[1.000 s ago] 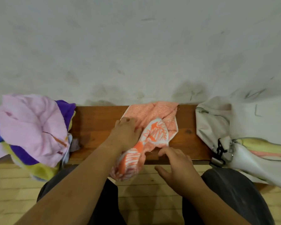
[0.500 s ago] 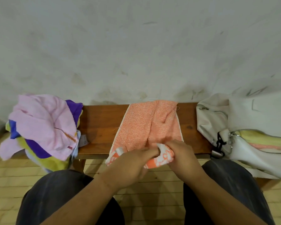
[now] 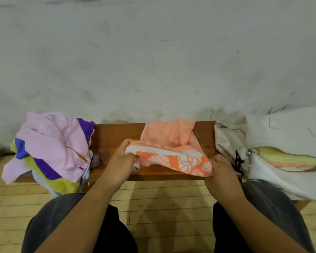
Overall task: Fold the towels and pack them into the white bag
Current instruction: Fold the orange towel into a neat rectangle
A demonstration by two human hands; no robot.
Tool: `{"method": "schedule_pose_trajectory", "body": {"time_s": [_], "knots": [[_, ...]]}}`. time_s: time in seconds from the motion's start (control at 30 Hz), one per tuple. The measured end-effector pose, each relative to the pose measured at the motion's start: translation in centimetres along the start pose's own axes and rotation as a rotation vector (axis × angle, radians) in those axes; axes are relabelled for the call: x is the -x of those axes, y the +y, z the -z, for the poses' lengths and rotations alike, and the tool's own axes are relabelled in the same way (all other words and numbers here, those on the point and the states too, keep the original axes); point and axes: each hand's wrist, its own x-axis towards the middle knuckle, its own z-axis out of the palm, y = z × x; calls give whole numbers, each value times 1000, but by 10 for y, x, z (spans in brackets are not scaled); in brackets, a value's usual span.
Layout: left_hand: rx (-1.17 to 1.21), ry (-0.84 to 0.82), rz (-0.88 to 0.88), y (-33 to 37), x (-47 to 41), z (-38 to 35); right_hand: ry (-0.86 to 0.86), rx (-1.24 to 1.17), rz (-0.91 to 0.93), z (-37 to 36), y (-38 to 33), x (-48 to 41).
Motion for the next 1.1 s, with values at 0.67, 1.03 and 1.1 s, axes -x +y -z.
{"method": "schedule_pose_trajectory", "body": {"time_s": [0.67, 1.03, 1.1], "knots": [[-1212, -351, -115, -45, -83, -40, -514, -111, 284, -21, -13, -40], [-1288, -103, 390, -60, -92, -9, -595, 494, 114, -44, 17, -49], [-1297, -112, 400, -58, -84, -9, -610, 575, 92, -46, 19, -44]]}}
